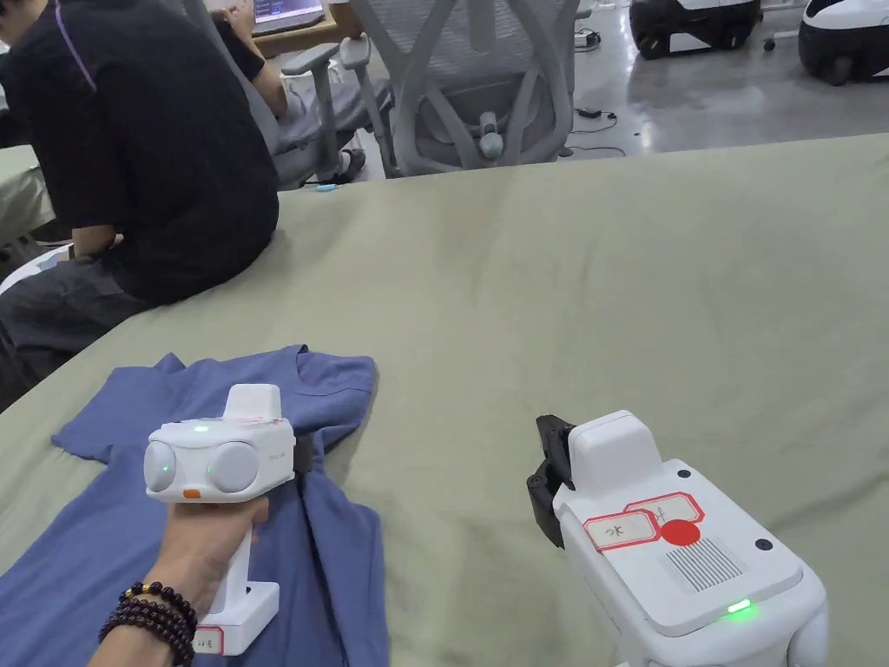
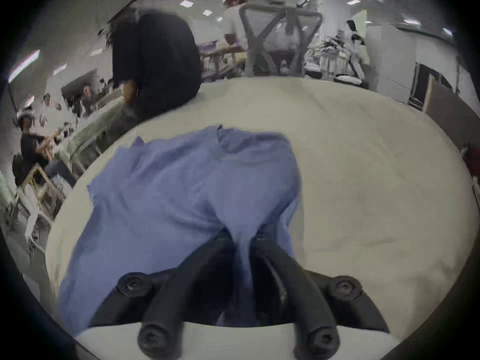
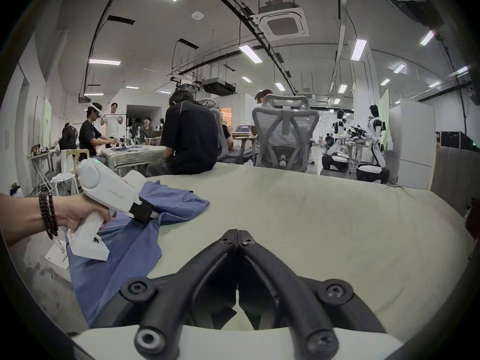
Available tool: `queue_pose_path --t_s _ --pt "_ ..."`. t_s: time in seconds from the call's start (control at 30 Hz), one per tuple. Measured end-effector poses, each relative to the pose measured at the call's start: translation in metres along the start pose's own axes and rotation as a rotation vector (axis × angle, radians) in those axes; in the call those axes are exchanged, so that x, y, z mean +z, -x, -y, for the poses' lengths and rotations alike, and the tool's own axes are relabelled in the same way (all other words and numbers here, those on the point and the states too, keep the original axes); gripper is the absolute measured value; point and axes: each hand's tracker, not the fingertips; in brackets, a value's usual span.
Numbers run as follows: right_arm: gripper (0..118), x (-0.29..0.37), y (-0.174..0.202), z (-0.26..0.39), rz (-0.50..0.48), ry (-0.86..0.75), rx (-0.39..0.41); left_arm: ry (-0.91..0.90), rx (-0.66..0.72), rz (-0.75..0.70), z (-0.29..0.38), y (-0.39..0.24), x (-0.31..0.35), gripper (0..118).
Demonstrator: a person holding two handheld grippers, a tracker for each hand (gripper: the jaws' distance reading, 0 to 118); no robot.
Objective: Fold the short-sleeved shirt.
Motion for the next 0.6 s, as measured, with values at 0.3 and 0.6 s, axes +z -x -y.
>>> queue_pose_path --t_s 0.3,0.6 --pt "1 0.049 -0.061 -0.008 0.095 -0.072 -0.028 -0.267 -0.142 0.149 -0.085 -0.082 0.105 8" --pt "1 0.154 -0.155 -0.007 0.374 -0.104 -0.031 -0.451 -0.286 0.695 -0.130 -0.314 0.181 8"
